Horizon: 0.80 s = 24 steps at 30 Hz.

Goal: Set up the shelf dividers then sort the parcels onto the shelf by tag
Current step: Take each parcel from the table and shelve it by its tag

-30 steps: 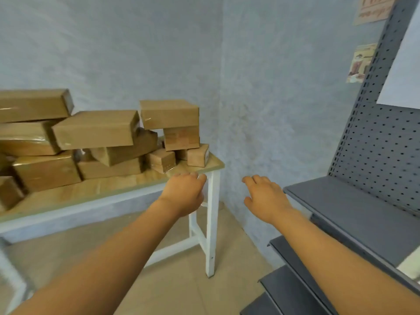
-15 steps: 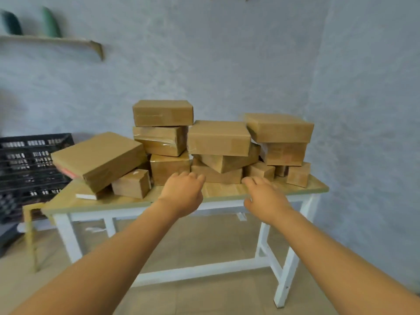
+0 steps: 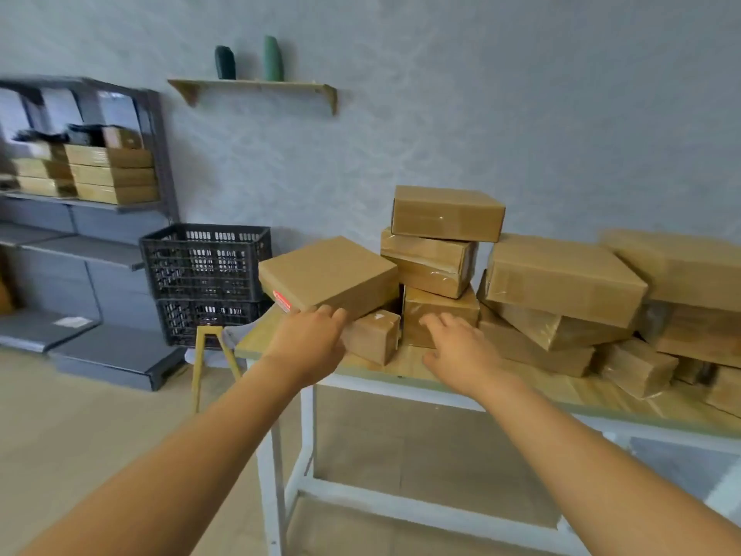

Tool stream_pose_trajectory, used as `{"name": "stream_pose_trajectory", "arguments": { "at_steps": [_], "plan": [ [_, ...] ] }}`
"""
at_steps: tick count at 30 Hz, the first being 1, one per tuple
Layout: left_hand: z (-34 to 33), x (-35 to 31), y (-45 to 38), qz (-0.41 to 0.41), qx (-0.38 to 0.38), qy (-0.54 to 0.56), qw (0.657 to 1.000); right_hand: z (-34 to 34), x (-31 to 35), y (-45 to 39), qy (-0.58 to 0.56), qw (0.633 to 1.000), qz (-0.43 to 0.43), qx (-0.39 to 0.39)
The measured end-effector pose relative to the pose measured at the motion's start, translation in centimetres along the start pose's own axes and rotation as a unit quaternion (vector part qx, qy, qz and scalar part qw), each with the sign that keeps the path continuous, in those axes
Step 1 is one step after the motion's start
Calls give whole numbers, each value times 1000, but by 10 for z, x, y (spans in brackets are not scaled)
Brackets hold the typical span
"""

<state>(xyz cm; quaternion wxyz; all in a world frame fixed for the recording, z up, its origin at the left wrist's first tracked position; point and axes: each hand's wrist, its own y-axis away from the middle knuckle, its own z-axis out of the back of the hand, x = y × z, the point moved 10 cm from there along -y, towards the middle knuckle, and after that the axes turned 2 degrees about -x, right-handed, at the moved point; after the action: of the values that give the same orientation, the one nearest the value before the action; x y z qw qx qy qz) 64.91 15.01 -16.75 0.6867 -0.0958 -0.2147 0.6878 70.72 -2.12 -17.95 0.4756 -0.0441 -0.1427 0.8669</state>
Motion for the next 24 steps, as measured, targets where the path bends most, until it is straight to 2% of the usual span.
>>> {"name": "stream_pose_trajectory", "arguments": {
  "at_steps": [7,14,18,24],
  "plan": [
    [-21,70,-7,74,14,-22,997,-38,25,-58,-80,996,17,29],
    [-51,128,-38,73,12,-12,997,-70,53,-114,-84,996,4,40],
    [-71,160,-77,43,-1,5,999,-83,45,-144,-118,990,-75,24],
    [-110,214,-134,6,1,80,997,-111,39,-175,-224,941,-252,8]
  ]
}}
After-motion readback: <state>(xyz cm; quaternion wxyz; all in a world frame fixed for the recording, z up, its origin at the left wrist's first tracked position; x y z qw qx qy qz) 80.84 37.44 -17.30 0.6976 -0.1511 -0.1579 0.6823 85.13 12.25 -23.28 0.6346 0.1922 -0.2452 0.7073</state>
